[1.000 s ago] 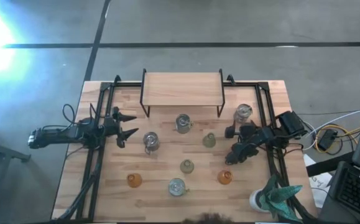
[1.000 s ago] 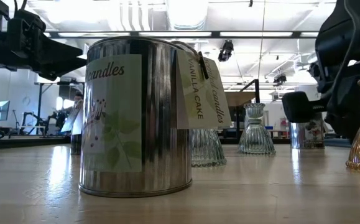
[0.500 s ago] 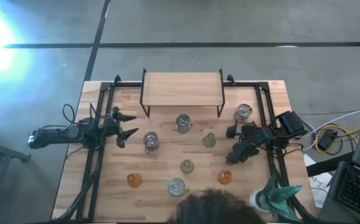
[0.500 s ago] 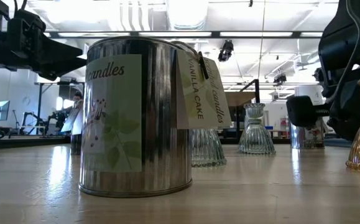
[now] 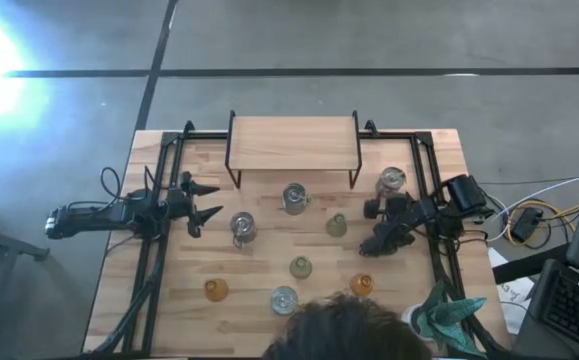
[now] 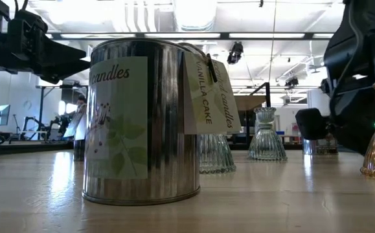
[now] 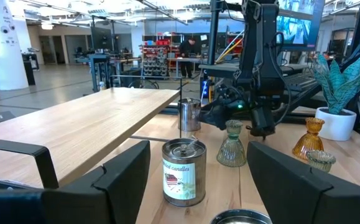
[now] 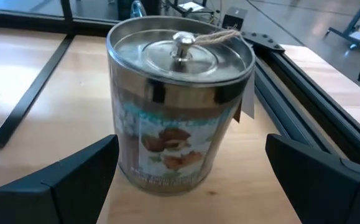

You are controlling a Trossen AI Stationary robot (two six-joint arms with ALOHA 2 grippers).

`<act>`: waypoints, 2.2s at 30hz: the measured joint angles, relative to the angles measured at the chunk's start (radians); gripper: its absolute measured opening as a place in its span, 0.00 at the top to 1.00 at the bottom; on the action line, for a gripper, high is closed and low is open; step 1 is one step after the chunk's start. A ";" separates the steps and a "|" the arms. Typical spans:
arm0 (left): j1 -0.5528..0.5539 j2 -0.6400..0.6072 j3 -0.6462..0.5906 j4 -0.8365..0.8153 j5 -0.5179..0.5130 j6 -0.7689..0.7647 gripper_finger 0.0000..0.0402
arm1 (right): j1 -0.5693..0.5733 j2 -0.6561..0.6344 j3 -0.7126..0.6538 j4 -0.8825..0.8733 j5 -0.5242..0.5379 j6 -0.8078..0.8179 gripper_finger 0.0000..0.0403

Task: Pick & Place candle stick holders
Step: Put the right brown scented candle on the shelf

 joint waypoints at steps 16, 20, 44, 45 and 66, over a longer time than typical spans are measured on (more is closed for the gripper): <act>0.000 0.000 0.000 0.000 0.000 0.000 0.32 | -0.103 0.000 -0.008 0.090 0.077 -0.107 0.01; 0.000 0.000 0.000 0.000 0.000 0.000 0.32 | -0.136 0.000 -0.017 0.138 0.098 -0.146 0.01; 0.000 0.000 0.000 0.000 0.000 0.000 0.32 | -0.289 0.000 -0.042 0.252 0.155 -0.249 0.01; 0.000 0.000 0.000 0.000 0.000 0.000 0.32 | -0.290 0.000 -0.043 0.253 0.162 -0.259 0.01; 0.000 0.000 0.000 0.000 0.000 0.000 0.32 | -0.295 -0.001 -0.062 0.294 0.198 -0.267 0.12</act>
